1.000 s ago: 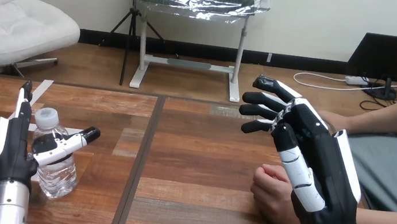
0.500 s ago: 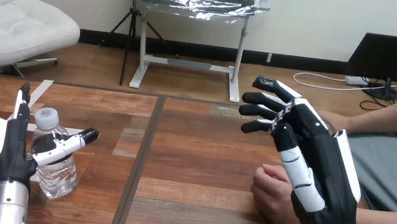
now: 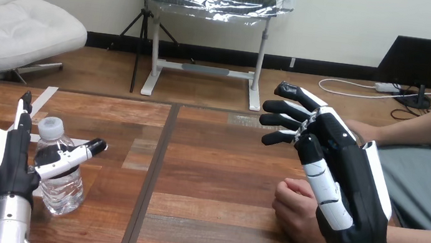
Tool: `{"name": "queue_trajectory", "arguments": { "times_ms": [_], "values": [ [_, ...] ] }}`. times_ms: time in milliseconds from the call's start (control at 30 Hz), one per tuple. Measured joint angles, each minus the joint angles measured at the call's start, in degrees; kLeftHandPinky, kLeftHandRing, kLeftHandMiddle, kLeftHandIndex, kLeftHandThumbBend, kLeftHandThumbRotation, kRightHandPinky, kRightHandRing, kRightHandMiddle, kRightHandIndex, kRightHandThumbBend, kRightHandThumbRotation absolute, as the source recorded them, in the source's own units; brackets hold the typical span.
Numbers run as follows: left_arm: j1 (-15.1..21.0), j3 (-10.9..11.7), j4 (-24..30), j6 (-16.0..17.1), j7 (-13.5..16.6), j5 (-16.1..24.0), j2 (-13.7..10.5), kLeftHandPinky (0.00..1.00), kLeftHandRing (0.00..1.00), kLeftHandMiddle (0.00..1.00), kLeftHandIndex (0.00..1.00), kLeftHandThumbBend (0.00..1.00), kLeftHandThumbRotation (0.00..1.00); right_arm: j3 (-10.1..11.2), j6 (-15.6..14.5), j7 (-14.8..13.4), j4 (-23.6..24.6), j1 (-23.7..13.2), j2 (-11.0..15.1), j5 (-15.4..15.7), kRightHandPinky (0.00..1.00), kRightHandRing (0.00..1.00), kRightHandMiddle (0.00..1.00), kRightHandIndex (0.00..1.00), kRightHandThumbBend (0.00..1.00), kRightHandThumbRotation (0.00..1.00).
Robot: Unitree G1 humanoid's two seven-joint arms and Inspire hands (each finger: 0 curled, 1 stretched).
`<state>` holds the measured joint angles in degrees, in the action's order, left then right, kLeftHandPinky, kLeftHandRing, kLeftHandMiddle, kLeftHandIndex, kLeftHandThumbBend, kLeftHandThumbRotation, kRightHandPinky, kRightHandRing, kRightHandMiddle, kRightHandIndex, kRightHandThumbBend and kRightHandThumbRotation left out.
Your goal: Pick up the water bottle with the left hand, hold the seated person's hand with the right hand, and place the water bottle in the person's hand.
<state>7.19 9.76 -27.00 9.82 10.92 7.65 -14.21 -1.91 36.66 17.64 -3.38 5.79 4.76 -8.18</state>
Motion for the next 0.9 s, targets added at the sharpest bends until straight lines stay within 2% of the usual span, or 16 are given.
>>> {"name": "queue_trajectory", "arguments": {
  "times_ms": [900],
  "values": [
    [3.6,-0.7,-2.2,-1.6,0.0,0.0,0.0,0.96,0.99,1.00,1.00,0.99,0.30,0.0,-0.6,0.1,1.1,1.0,0.0,0.0,0.59,0.71,0.74,0.80,0.56,0.77]
  ]
}}
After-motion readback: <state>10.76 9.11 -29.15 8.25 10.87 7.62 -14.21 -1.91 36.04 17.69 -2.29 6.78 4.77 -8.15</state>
